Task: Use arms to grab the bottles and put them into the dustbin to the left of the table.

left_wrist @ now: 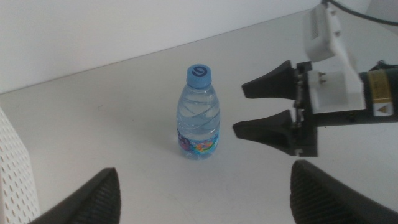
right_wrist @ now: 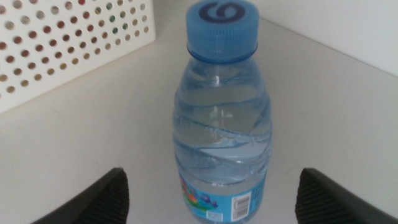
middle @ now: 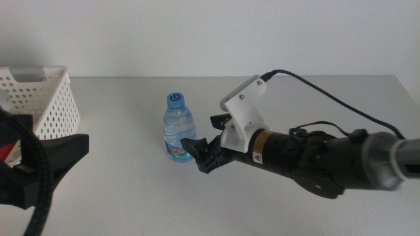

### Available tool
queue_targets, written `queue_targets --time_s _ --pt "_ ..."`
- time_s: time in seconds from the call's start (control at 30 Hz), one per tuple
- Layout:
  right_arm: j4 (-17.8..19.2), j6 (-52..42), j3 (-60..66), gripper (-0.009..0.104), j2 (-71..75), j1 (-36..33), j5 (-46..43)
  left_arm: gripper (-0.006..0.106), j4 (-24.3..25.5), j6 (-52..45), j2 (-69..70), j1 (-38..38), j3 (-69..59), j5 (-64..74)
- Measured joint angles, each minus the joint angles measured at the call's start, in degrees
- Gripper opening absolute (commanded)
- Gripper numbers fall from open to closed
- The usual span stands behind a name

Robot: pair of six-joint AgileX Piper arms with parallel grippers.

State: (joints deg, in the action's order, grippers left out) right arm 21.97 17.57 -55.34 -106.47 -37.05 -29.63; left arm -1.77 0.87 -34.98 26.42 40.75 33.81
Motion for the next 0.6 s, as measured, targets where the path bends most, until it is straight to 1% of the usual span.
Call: queue_targets --time_s 0.13,0.2,0.3,0.43,0.47,0.53,0.6 --pt "0.0 4.83 7.61 0.072 9.86 0.0 1.09 0.093 0.0 0.0 0.0 0.0 0.0 0.0" --pt "0.15 8.4 10.44 0.072 15.44 0.0 3.23 0.093 0.0 0.0 0.0 0.0 0.0 0.0" --pt "1.04 11.42 12.97 0.072 23.13 0.0 8.64 0.093 0.0 0.0 0.0 0.0 0.0 0.0" --pt "2.06 12.32 14.78 0.072 31.19 0.0 16.85 0.093 0.0 0.0 0.0 0.0 0.0 0.0" --pt "1.69 12.33 14.98 0.072 33.52 0.0 19.65 0.093 0.0 0.0 0.0 0.0 0.0 0.0" --pt "-0.73 11.33 15.19 0.072 38.54 0.0 25.25 0.093 0.0 0.0 0.0 0.0 0.0 0.0" --pt "-4.99 7.19 15.23 0.072 43.62 0.0 31.4 0.093 0.0 0.0 0.0 0.0 0.0 0.0"
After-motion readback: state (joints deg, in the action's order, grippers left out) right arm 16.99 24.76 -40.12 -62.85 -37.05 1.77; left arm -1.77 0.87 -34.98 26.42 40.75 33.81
